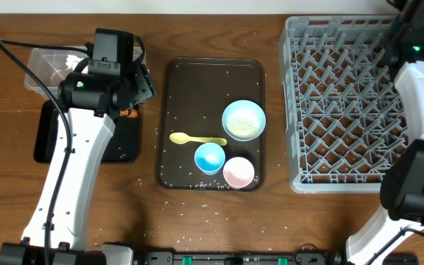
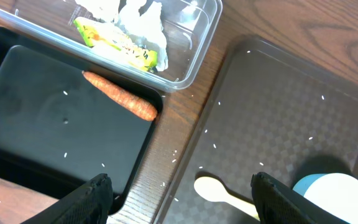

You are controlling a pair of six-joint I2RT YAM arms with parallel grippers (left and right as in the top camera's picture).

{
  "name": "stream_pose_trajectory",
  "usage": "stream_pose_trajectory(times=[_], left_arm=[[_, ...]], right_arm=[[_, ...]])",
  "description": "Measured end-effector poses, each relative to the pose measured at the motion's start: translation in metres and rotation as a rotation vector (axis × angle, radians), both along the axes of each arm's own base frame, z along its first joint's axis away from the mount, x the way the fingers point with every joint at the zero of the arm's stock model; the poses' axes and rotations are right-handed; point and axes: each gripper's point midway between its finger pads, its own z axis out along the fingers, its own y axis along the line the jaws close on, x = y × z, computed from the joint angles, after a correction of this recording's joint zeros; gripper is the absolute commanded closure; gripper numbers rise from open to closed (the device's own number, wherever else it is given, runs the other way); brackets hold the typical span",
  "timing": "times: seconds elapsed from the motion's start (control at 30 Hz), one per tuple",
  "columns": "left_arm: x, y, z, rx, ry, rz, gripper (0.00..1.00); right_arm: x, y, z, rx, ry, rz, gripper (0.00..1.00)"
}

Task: Sort waste into correct bins and load items into the dishwasher rack
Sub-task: 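Lower blue plate into back of dish rack and release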

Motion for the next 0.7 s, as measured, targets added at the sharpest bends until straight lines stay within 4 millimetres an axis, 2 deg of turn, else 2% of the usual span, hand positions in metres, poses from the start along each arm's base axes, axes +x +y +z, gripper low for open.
stream_pose_trajectory(times=[0.13, 0.3, 0.47, 0.57, 0.7], left_arm=[[0.000, 0.000, 0.000, 0.000, 0.000, 0.000, 0.26], [0.000, 0.000, 0.000, 0.000, -0.001, 0.000, 0.26], [0.000, 0.000, 0.000, 0.000, -0.001, 0.000, 0.26], [0.000, 0.000, 0.000, 0.000, -0.001, 0.000, 0.26], [0.000, 0.000, 0.000, 0.000, -0.001, 0.000, 0.26]], right_arm=[[0.001, 0.014, -0.009, 0.017, 0.021, 0.010, 0.49], [-0.003, 0.015, -0.020, 0.070, 0.010, -0.012, 0.27], [-0.016, 0.017, -0.036, 0.133, 0.032, -0.058, 0.21], [-0.024, 0.021, -0.057, 0.195, 0.059, -0.082, 0.18], [-0.028, 0.033, -0.074, 0.276, 0.074, -0.086, 0.07]])
